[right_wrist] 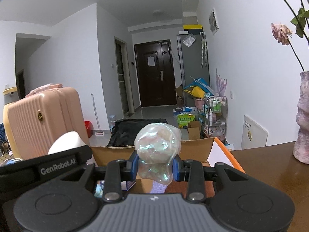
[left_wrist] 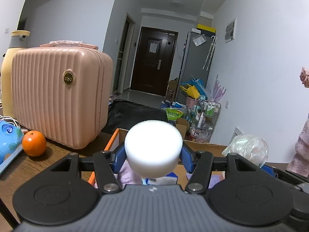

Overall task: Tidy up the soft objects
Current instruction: 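Carry the foam puck and plastic ball in both tools over the box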

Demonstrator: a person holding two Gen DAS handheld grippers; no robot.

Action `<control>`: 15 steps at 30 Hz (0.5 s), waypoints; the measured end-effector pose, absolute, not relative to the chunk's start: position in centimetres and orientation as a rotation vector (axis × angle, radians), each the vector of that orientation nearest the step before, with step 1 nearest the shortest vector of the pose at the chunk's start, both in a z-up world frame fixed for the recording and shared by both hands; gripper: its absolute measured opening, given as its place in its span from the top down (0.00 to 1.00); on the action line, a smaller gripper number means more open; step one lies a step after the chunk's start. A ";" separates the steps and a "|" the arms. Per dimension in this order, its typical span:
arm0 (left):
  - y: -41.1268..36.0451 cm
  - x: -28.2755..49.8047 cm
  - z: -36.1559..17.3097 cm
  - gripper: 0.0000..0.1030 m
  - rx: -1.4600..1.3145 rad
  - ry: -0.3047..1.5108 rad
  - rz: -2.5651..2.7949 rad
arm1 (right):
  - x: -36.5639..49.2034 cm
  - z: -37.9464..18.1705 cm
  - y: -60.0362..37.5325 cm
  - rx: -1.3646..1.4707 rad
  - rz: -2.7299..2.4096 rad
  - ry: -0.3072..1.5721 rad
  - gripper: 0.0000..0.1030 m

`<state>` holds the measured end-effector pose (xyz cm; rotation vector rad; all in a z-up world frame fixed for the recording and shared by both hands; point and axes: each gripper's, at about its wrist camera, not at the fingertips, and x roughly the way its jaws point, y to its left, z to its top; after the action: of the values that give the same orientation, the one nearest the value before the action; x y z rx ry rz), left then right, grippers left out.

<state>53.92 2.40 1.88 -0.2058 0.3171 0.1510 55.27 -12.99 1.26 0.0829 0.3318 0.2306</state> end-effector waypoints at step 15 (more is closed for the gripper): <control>3.0 58.3 0.7 0.43 -0.208 0.370 0.170 | 59.0 0.2 -12.0 0.057 0.176 0.416 0.68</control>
<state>58.27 3.00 0.69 -0.2079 0.3704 0.1698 58.95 -11.96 0.16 0.0570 0.4158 0.1760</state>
